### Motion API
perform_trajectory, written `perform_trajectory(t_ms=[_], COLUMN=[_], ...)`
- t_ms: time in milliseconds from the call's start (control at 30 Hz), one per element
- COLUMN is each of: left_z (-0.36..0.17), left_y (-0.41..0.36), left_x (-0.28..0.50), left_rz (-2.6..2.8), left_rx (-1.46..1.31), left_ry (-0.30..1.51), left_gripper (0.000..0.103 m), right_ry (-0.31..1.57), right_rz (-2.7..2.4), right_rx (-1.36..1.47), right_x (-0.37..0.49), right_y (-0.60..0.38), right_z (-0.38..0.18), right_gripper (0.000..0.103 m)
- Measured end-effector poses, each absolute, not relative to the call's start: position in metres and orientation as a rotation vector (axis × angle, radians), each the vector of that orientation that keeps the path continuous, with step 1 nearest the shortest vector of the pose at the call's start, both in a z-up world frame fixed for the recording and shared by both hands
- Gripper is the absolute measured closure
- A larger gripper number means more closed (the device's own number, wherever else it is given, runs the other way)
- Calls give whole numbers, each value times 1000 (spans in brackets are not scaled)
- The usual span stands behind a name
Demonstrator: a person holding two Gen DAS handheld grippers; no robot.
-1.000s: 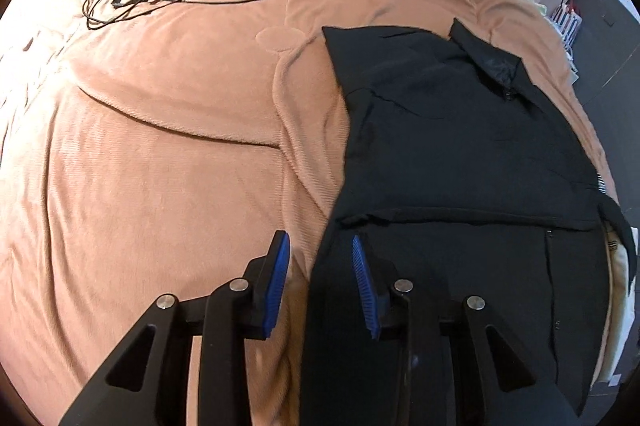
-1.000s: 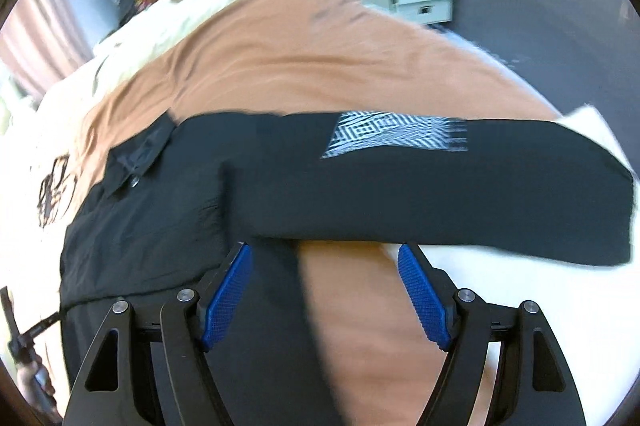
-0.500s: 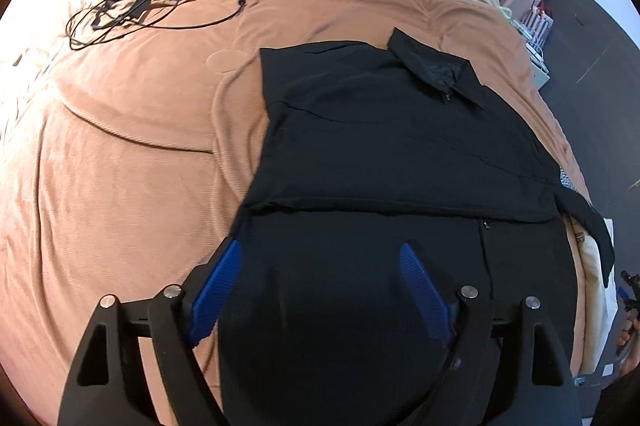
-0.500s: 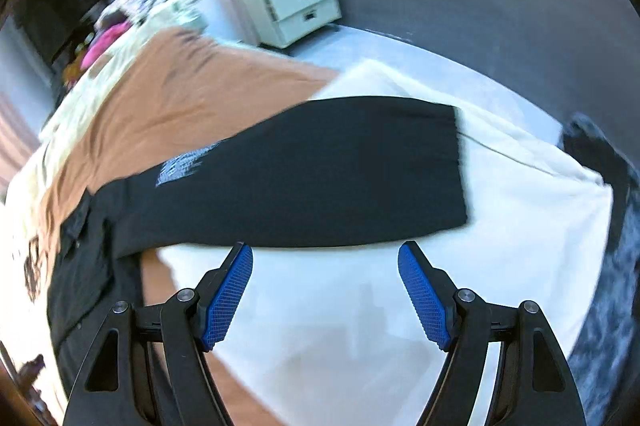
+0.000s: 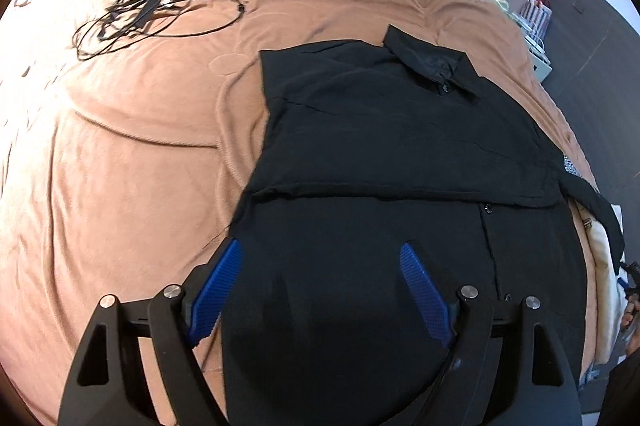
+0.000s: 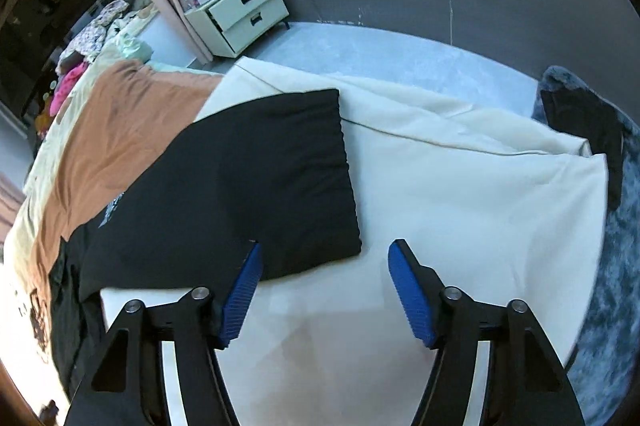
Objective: Fold large clothes
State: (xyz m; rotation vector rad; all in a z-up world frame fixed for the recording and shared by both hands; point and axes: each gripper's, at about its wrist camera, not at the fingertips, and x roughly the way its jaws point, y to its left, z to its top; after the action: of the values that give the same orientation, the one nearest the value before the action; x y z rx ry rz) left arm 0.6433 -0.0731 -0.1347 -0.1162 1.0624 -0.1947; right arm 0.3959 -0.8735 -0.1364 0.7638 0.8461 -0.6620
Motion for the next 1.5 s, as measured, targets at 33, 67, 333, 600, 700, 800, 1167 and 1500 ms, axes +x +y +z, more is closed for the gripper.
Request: perform_trajectory(t_ms=[33, 67, 333, 600, 700, 800, 1167, 1500], left_z=[-135, -136, -144, -118, -104, -94, -63, -77], left_y=[-68, -62, -25, 5, 15, 27, 95, 166], left_x=[640, 636, 616, 606, 598, 593, 572, 551], left_rz=[-187, -180, -134, -113, -120, -122, -87, -23], left_rx=[-124, -125, -118, -142, -163, -174, -226, -279], left_ry=[1059, 1057, 1080, 1026, 991, 971, 891, 886], left_gripper=[21, 21, 21, 21, 21, 21, 21, 21], right_ry=[858, 860, 849, 725, 672, 632, 552, 610], right_rz=[-670, -674, -658, -568, -521, -465, -264, -107], right_rx=[759, 753, 683, 568, 488, 421, 194, 23], right_x=[400, 402, 420, 450, 467, 487, 569, 647], right_y=[-875, -875, -868, -823, -795, -760, -591, -429], right_z=[-142, -144, -134, -39, 6, 53, 181, 177], right_gripper=[38, 38, 77, 90, 91, 92, 92, 92])
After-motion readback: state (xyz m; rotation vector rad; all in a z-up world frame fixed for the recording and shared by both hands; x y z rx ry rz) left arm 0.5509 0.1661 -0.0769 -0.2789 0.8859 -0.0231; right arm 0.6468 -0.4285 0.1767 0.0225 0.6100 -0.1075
